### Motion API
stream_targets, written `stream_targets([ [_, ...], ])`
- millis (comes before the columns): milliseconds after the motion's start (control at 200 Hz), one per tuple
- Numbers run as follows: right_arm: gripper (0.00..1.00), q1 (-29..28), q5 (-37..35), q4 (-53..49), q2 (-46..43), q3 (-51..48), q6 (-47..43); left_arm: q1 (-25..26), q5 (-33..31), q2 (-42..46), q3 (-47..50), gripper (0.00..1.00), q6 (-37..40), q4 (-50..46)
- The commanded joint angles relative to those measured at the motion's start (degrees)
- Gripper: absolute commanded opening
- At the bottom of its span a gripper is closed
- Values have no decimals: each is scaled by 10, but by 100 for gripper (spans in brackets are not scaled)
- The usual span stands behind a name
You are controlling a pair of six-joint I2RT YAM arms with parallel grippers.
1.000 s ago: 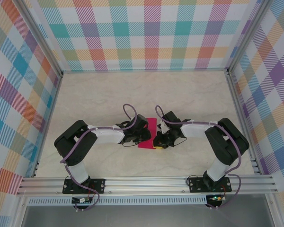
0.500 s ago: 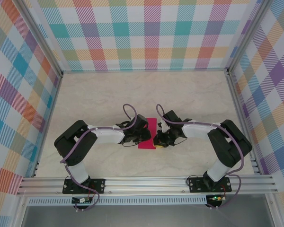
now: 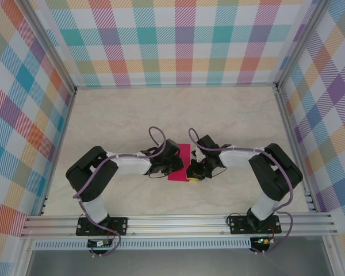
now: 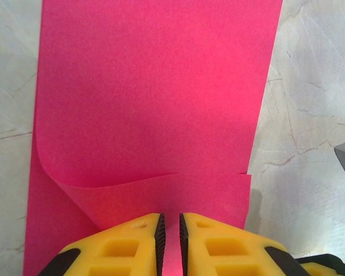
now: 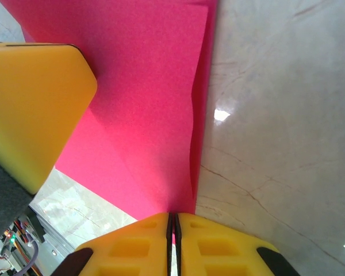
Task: Fold a paper plane with a square sheet of paper (pick it up from the middle)
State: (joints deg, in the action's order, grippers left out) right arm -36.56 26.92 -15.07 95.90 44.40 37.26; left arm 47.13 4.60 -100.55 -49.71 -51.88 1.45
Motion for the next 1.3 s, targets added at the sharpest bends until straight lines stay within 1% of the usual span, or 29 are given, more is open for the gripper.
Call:
stream_targets([
  [0, 12, -6, -1, -14, -26, 16, -2, 1, -22, -10, 10, 18, -8, -27],
  [235, 12, -16, 12, -24, -21, 10, -2, 1, -21, -11, 9, 18, -8, -28],
  [655, 12, -23, -30, -44, 13, -5, 6, 1, -24, -9, 11, 18, -8, -32],
  [730, 11, -23, -28, -47, 4, 3, 6, 1, -25, -9, 11, 18, -7, -32],
  [845, 11, -23, -13, -26, -40, 3, 7, 1, -25, -10, 11, 18, -8, -33],
  [965, 12, -23, -27, -21, -62, 8, 3, 1, -25, -9, 11, 18, -8, -35],
  [1295, 11, -23, -49, -18, -3, 25, 4, 1, -24, -10, 10, 18, -7, -33],
])
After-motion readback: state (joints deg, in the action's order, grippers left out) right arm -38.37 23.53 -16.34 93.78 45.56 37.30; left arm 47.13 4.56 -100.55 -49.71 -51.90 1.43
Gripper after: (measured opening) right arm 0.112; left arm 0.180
